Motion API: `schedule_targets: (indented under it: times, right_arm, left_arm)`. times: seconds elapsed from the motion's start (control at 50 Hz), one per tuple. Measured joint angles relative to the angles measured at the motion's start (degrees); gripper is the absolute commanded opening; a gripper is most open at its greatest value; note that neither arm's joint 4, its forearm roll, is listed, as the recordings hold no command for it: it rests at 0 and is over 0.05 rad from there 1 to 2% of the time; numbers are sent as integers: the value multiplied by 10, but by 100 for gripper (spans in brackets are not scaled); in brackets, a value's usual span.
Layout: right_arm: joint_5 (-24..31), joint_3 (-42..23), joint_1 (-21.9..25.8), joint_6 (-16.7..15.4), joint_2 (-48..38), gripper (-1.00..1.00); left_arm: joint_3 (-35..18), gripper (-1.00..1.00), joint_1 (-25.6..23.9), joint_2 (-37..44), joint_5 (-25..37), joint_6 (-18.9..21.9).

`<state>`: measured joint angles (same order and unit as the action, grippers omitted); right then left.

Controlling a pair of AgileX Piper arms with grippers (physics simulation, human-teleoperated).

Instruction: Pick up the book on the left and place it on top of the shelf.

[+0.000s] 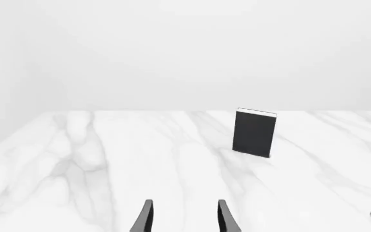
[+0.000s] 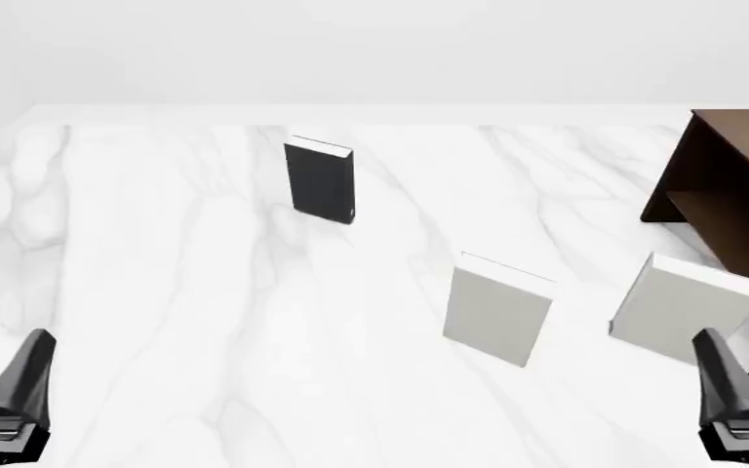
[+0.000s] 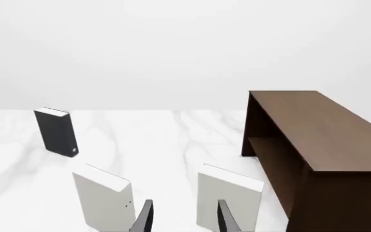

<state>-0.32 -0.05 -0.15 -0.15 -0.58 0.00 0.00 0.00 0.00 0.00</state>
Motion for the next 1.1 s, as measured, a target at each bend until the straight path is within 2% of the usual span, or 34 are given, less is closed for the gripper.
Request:
schedule_targets:
  times: [0.32, 0.46, 0.64, 0.78, 0.9, 1.0, 1.1]
  right_arm:
    - [2, -9, -5, 4, -8, 100]
    - [26, -46, 5, 23, -4, 100]
    - [69, -106, 29, 20, -4, 100]
    - [91, -162, 52, 3, -29, 100]
    - [88, -209, 75, -22, -78, 100]
    - [84, -282, 106, -62, -169, 100]
    - [78, -331, 127, -89, -231, 100]
  left_arm:
    - [0, 100, 0, 0, 0, 0]
    - [0, 100, 0, 0, 0, 0]
    - [0, 100, 0, 0, 0, 0]
    - [0, 100, 0, 0, 0, 0]
    - [0, 100, 0, 0, 0, 0]
    - [0, 100, 0, 0, 0, 0]
    - [0, 100, 0, 0, 0, 0]
